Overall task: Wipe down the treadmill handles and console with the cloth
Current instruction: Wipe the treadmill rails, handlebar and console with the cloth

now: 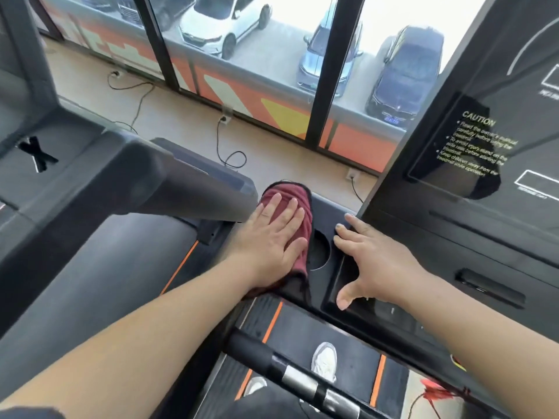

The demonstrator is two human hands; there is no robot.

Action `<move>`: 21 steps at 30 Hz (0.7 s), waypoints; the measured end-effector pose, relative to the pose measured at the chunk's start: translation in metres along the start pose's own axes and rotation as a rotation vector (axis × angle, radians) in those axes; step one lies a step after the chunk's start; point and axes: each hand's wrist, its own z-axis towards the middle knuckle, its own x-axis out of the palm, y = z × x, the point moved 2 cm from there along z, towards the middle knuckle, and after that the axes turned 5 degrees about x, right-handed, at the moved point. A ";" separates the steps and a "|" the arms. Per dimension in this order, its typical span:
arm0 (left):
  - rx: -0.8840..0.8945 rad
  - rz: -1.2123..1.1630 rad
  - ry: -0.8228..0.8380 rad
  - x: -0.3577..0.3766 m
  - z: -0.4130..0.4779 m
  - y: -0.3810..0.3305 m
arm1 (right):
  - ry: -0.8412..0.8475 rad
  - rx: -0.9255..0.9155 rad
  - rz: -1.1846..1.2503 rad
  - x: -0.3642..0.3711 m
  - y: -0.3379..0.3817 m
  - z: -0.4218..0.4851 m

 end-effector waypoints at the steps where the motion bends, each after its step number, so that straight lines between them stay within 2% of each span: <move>1: -0.008 0.003 -0.002 -0.003 0.018 0.001 | -0.002 0.000 0.006 0.001 0.000 0.001; 4: -0.026 0.031 -0.014 -0.006 0.036 -0.005 | -0.011 -0.001 0.034 0.004 0.000 0.002; 10: 0.053 0.037 0.010 0.006 -0.009 -0.022 | -0.035 -0.024 0.073 0.008 -0.006 0.004; 14: 0.091 0.054 -0.009 -0.010 0.045 -0.021 | -0.053 -0.035 0.096 0.007 -0.008 0.004; 17: 0.046 0.034 -0.021 -0.016 0.073 -0.027 | -0.058 -0.038 0.095 0.008 -0.007 0.004; 21: 0.133 -0.025 0.026 -0.002 0.031 -0.042 | -0.068 -0.057 0.117 0.013 -0.011 0.007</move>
